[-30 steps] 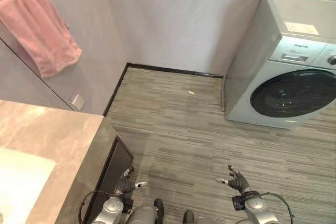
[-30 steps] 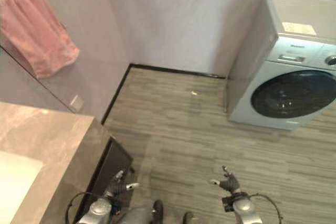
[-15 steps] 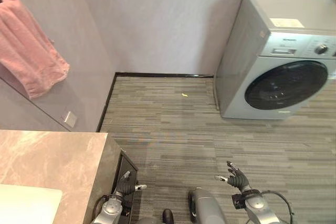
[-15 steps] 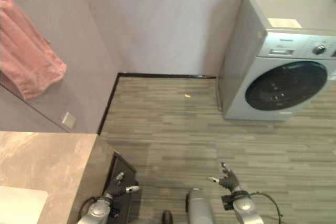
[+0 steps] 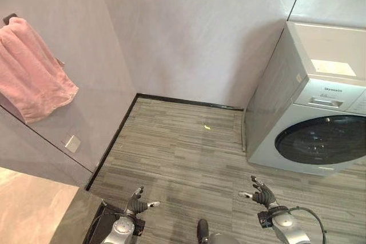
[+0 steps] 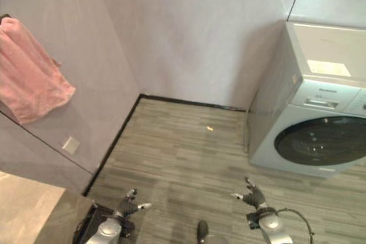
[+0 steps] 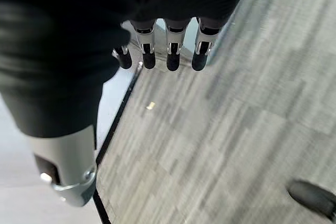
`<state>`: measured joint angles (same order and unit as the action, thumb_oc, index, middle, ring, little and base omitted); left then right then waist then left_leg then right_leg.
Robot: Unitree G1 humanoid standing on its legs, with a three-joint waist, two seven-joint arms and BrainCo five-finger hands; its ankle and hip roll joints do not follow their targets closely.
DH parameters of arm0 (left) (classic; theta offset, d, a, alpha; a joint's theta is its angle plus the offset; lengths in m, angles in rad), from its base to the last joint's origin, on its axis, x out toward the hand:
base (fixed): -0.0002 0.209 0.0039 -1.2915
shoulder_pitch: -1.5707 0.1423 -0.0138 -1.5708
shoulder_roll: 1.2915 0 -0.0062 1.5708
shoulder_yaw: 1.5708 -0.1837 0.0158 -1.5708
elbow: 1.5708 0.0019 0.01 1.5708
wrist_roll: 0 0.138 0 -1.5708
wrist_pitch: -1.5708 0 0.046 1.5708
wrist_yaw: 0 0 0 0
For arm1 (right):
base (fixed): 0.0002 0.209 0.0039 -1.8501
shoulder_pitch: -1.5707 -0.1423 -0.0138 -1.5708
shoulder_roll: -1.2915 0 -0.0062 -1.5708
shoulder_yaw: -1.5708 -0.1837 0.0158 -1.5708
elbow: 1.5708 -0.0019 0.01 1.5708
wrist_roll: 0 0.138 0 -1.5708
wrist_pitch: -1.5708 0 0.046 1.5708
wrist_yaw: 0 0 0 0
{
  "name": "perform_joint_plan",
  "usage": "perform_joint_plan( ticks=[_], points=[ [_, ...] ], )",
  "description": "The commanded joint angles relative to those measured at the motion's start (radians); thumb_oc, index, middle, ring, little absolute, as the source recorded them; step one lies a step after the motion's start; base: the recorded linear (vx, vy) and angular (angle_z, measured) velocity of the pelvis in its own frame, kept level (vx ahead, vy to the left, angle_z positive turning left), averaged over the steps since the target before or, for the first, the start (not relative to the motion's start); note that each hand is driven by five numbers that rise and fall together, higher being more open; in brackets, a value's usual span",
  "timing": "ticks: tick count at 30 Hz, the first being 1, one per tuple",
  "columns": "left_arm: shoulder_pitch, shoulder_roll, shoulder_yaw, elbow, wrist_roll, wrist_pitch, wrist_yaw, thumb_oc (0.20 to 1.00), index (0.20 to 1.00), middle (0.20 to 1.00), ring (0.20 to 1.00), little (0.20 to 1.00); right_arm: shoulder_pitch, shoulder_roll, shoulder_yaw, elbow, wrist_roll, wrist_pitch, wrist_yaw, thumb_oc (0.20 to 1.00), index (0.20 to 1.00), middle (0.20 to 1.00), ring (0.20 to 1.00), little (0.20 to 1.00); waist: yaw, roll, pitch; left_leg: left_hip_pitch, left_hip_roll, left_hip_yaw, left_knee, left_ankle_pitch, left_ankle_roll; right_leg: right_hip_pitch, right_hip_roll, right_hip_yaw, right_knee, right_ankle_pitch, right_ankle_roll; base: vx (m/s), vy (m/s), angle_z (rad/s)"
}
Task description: Put brush and paste in cup on sink, flatten towel.
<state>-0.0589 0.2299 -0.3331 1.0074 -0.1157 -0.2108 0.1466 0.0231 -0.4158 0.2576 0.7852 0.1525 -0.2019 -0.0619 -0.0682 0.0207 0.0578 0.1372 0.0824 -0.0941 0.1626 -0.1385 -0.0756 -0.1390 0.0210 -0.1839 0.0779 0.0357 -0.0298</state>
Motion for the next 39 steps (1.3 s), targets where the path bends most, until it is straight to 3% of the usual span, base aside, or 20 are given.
perform_joint_plan(
  ticks=[1, 10, 11, 12, 13, 14, 15, 16, 17, 18, 19, 20, 22, 23, 24, 25, 28, 30, 39],
  points=[
    [-0.027, 0.037, -0.01, -0.017, 0.004, -0.023, 0.026, 1.0, 1.0, 1.0, 1.0, 1.0, 0.027, -0.007, -0.009, -0.058, 0.003, -0.048, -0.002, 1.0, 1.0, 1.0, 1.0, 1.0, 0.003, -0.039, 0.013, -0.028, -0.069, -0.005, -0.025, 0.076, 0.027, -0.03, -0.066, 0.072, 0.066, -0.023, 0.137, 0.09, -0.114, 0.28],
    [-0.027, 0.057, -0.016, -0.043, 0.017, -0.014, 0.029, 1.0, 1.0, 1.0, 1.0, 1.0, 0.088, -0.035, -0.005, -0.129, -0.039, -0.05, 0.008, 1.0, 1.0, 1.0, 1.0, 1.0, 0.004, -0.045, 0.013, -0.05, -0.032, -0.023, 0.019, 0.114, 0.003, 0.0, -0.023, 0.054, 0.084, -0.093, 0.09, 0.09, -0.101, 0.1],
    [-0.036, 0.059, -0.016, -0.036, 0.024, -0.011, 0.029, 1.0, 1.0, 1.0, 1.0, 1.0, 0.106, -0.036, -0.013, -0.136, -0.036, -0.052, 0.013, 1.0, 1.0, 1.0, 1.0, 1.0, 0.01, -0.062, 0.027, -0.12, -0.037, -0.019, 0.151, 0.196, -0.01, 0.037, -0.016, 0.057, 0.062, -0.094, 0.073, 0.05, -0.115, 0.11],
    [-0.037, 0.059, -0.016, -0.036, 0.024, -0.011, 0.029, 1.0, 1.0, 1.0, 1.0, 1.0, 0.106, -0.036, -0.013, -0.136, -0.036, -0.052, 0.013, 1.0, 1.0, 1.0, 1.0, 1.0, 0.008, -0.061, 0.026, -0.126, -0.038, -0.022, 0.158, 0.194, -0.01, 0.035, -0.016, 0.055, 0.061, -0.093, 0.073, 0.03, -0.139, 0.31],
    [-0.048, 0.06, -0.021, -0.035, 0.026, -0.009, 0.028, 1.0, 1.0, 1.0, 1.0, 1.0, 0.112, -0.041, -0.018, -0.145, -0.034, -0.054, 0.012, 1.0, 1.0, 1.0, 1.0, 1.0, 0.016, -0.077, 0.045, -0.181, -0.054, -0.019, 0.268, 0.242, -0.012, 0.056, -0.023, 0.058, 0.048, -0.086, 0.064, -0.01, -0.052, 0.39],
    [-0.049, 0.06, -0.021, -0.035, 0.026, -0.009, 0.028, 1.0, 1.0, 1.0, 1.0, 1.0, 0.112, -0.041, -0.019, -0.145, -0.034, -0.054, 0.012, 1.0, 1.0, 1.0, 1.0, 1.0, 0.015, -0.076, 0.045, -0.188, -0.054, -0.021, 0.278, 0.239, -0.012, 0.054, -0.022, 0.056, 0.047, -0.085, 0.065, -0.03, -0.157, 0.27],
    [-0.07, 0.06, -0.028, -0.04, 0.023, -0.011, 0.028, 1.0, 1.0, 1.0, 1.0, 1.0, 0.12, -0.051, -0.027, -0.152, -0.028, -0.056, 0.011, 1.0, 1.0, 1.0, 1.0, 1.0, 0.026, -0.1, 0.086, -0.295, -0.08, 0.014, 0.441, 0.256, -0.008, 0.085, -0.033, 0.048, 0.028, -0.079, 0.053, 0.03, -0.148, 0.11],
    [-0.086, 0.055, -0.034, -0.044, 0.012, -0.011, 0.033, 1.0, 1.0, 1.0, 1.0, 1.0, 0.116, -0.058, -0.033, -0.143, -0.032, -0.048, -0.003, 1.0, 1.0, 1.0, 1.0, 1.0, 0.018, -0.102, 0.094, -0.354, -0.045, 0.118, 0.389, 0.229, -0.005, 0.109, -0.048, 0.014, 0.009, -0.088, 0.058, 0.09, -0.15, 0.1],
    [-0.094, 0.05, -0.033, -0.047, 0.003, -0.012, 0.032, 1.0, 1.0, 1.0, 1.0, 1.0, 0.118, -0.059, -0.038, -0.14, -0.037, -0.044, -0.007, 1.0, 1.0, 1.0, 1.0, 1.0, 0.019, -0.101, 0.096, -0.384, -0.026, 0.164, 0.339, 0.214, -0.005, 0.125, -0.056, 0.002, -0.003, -0.092, 0.063, 0.23, 0.009, 0.88],
    [-0.103, 0.041, -0.036, -0.047, -0.001, -0.015, 0.036, 1.0, 1.0, 1.0, 1.0, 1.0, 0.118, -0.059, -0.043, -0.129, -0.044, -0.042, -0.02, 1.0, 1.0, 1.0, 1.0, 1.0, 0.025, -0.095, 0.095, -0.407, 0.003, 0.206, 0.173, 0.197, 0.001, 0.149, -0.062, 0.001, -0.021, -0.106, 0.08, 0.26, 0.106, 0.72],
    [-0.105, 0.037, -0.04, -0.045, 0.002, -0.013, 0.038, 1.0, 1.0, 1.0, 1.0, 1.0, 0.12, -0.058, -0.047, -0.125, -0.049, -0.043, -0.028, 1.0, 1.0, 1.0, 1.0, 1.0, 0.022, -0.086, 0.093, -0.411, 0.032, 0.23, 0.053, 0.227, -0.005, 0.16, -0.059, -0.002, -0.021, -0.122, 0.086, 0.29, 0.159, 0.48],
    [-0.111, 0.035, -0.048, -0.047, 0.01, -0.01, 0.044, 1.0, 1.0, 1.0, 1.0, 1.0, 0.13, -0.058, -0.054, -0.136, -0.05, -0.048, -0.037, 1.0, 1.0, 1.0, 1.0, 1.0, 0.011, -0.078, 0.097, -0.436, 0.092, 0.288, -0.034, 0.287, -0.03, 0.177, -0.057, -0.015, -0.02, -0.14, 0.091, 0.31, 0.129, -0.26],
    [-0.128, 0.034, -0.056, -0.053, 0.019, -0.002, 0.043, 1.0, 1.0, 1.0, 1.0, 1.0, 0.139, -0.06, -0.059, -0.148, -0.057, -0.045, -0.045, 1.0, 1.0, 1.0, 1.0, 1.0, 0.003, -0.071, 0.102, -0.407, 0.143, 0.366, -0.136, 0.349, -0.048, 0.192, -0.068, -0.031, 0.004, -0.165, 0.097, 0.32, 0.184, 0.0],
    [-0.13, 0.034, -0.054, -0.047, 0.021, -0.002, 0.045, 1.0, 1.0, 1.0, 1.0, 1.0, 0.115, -0.068, -0.04, -0.142, -0.083, -0.033, -0.04, 1.0, 1.0, 1.0, 1.0, 1.0, 0.007, -0.06, 0.087, -0.363, 0.142, 0.344, -0.14, 0.333, -0.037, 0.209, -0.071, -0.024, 0.025, -0.18, 0.117, 0.43, 0.352, 0.08],
    [-0.129, 0.033, -0.066, -0.046, 0.021, -0.003, 0.041, 1.0, 1.0, 1.0, 1.0, 1.0, 0.101, -0.063, -0.023, -0.125, -0.102, -0.028, -0.04, 1.0, 1.0, 1.0, 1.0, 1.0, 0.013, -0.068, 0.071, -0.38, 0.111, 0.309, -0.074, 0.308, -0.03, 0.234, -0.094, -0.01, 0.034, -0.185, 0.131, 0.48, 0.391, 0.19],
    [-0.128, 0.036, -0.066, -0.046, 0.018, -0.005, 0.037, 1.0, 1.0, 1.0, 1.0, 1.0, 0.1, -0.052, -0.031, -0.132, -0.089, -0.026, -0.034, 1.0, 1.0, 1.0, 1.0, 1.0, 0.01, -0.081, 0.066, -0.383, 0.091, 0.323, -0.032, 0.269, -0.021, 0.253, -0.116, -0.003, 0.033, -0.185, 0.138, 0.38, 0.308, -0.65],
    [-0.119, 0.042, -0.066, -0.045, 0.008, -0.016, 0.033, 1.0, 1.0, 1.0, 1.0, 1.0, 0.098, -0.033, -0.033, -0.127, -0.085, -0.025, -0.019, 1.0, 1.0, 1.0, 1.0, 1.0, 0.02, -0.097, 0.046, -0.378, 0.069, 0.349, 0.004, 0.222, 0.002, 0.251, -0.152, 0.02, 0.031, -0.165, 0.16, 0.22, 0.219, -0.5],
    [-0.114, 0.048, -0.071, -0.055, 0.0, -0.019, 0.028, 1.0, 1.0, 1.0, 1.0, 1.0, 0.076, -0.021, -0.021, -0.113, -0.102, -0.023, -0.023, 1.0, 1.0, 1.0, 1.0, 1.0, 0.029, -0.11, 0.031, -0.382, 0.041, 0.359, 0.022, 0.184, 0.023, 0.251, -0.185, 0.031, 0.02, -0.119, 0.186, 0.21, 0.28, -0.51],
    [-0.076, 0.068, -0.058, -0.077, -0.016, -0.03, 0.019, 1.0, 1.0, 1.0, 1.0, 1.0, 0.064, -0.013, -0.012, -0.149, -0.134, -0.031, -0.015, 1.0, 1.0, 1.0, 1.0, 1.0, 0.042, -0.129, 0.006, -0.365, -0.025, 0.364, 0.004, 0.147, 0.06, 0.232, -0.237, 0.041, 0.029, 0.01, 0.231, 0.1, 0.146, 0.02]
  ],
)
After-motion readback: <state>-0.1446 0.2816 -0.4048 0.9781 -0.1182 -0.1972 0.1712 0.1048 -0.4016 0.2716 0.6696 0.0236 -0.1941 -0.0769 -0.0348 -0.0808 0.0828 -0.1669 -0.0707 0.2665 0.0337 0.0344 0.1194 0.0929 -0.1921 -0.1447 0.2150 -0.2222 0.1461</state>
